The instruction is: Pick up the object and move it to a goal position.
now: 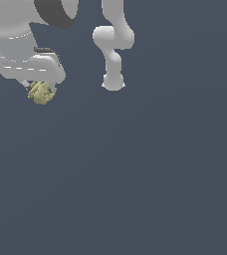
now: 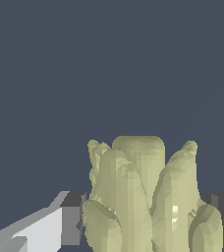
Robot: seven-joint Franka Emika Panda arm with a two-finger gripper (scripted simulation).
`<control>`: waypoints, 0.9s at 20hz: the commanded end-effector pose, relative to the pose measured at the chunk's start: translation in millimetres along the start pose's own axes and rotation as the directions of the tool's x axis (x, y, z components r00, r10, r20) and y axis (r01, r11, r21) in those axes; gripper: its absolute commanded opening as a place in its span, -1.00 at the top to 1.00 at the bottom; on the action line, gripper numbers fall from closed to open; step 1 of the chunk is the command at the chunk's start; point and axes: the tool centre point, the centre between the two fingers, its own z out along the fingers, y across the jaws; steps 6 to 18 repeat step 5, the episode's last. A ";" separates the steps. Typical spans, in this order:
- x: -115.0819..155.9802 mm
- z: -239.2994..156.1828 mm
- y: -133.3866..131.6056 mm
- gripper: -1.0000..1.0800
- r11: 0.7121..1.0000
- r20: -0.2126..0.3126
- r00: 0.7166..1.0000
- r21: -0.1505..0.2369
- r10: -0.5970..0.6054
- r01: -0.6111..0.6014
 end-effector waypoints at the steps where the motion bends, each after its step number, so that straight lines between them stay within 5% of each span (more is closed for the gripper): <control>1: 0.5 -1.5 1.6 1.00 1.000 0.001 1.000 0.000 -0.001 0.001; 18: 1.1 0.8 -1.1 1.00 1.000 0.001 1.000 0.000 -0.001 0.001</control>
